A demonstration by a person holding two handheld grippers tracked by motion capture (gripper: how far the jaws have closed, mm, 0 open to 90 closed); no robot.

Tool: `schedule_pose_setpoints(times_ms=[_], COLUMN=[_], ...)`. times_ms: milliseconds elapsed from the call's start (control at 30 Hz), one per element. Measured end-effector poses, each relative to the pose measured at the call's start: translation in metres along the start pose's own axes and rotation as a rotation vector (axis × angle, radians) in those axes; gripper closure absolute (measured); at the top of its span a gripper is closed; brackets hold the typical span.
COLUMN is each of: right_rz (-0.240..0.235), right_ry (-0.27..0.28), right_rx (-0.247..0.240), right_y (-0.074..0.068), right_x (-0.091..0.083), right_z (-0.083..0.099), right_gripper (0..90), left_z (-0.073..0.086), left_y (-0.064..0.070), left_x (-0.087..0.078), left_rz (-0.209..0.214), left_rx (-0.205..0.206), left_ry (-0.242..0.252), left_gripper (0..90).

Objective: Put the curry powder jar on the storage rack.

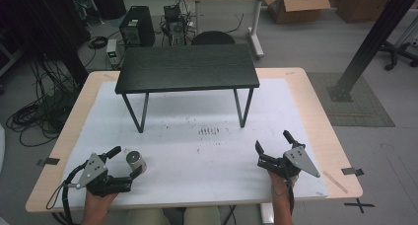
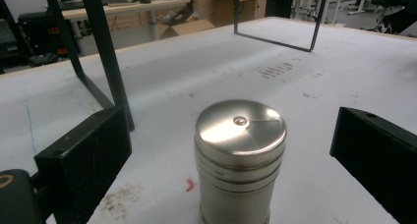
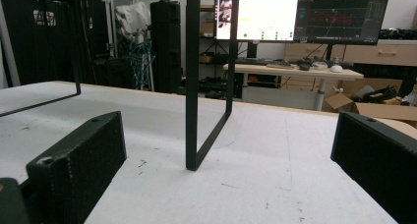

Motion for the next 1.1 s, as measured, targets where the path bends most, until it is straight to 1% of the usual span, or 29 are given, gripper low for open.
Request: schedule_pose_setpoints(times_ms=[133,367,533,667,767,867,1033,1100], right_rz=[-0.001,-0.002,-0.002,-0.003,-0.004,-0.005,-0.005,-0.005], right_ry=[0.000,0.000,0.002,0.004,0.005,0.006,0.006,0.006], right_rx=[-0.001,0.000,0.000,0.000,-0.001,0.000,-0.001,0.000], right_y=[0.0000,0.0000,-0.0001,-0.0001,-0.0001,-0.0001,-0.0001,-0.0001], right_x=[0.0000,0.0000,-0.0002,-0.0003,-0.0005,-0.0005,-0.0005,-0.0005], right_z=[0.0000,0.0000,0.0000,-0.0001,-0.0001,-0.0001,-0.0001,-0.0001], right_gripper=[0.0,0.0,0.0,0.0,0.0,0.0,0.0,0.0], left_z=[0.0032,0.0035,0.0037,0.0037,0.0039,0.0039,0.0040,0.0040], left_y=[0.0004,-0.0004,-0.0006,0.0004,0.0015,0.0025,0.0038,0.0037], left_x=[0.0019,0.0022,0.0018,0.0023,0.0027,0.0027,0.0032,0.0029], left_rz=[0.001,0.006,0.025,0.039,0.043,0.046,0.044,0.039], left_rx=[-0.003,-0.007,-0.013,-0.004,0.006,0.018,0.034,0.033], left_ry=[-0.009,-0.008,-0.004,-0.009,-0.014,-0.013,-0.020,-0.018], left_gripper=[5.2,10.8,19.5,25.8,29.1,34.4,42.2,45.7])
Point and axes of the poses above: each handheld gripper's, and its own axes: x roughly forward along the jaws, z roughly out of its underside, y roughly to its right, the point moved 5 cm from there along x, roughly forward along the jaws, and after that the axes turned 15 degrees about -z, right-handed, at the moved point
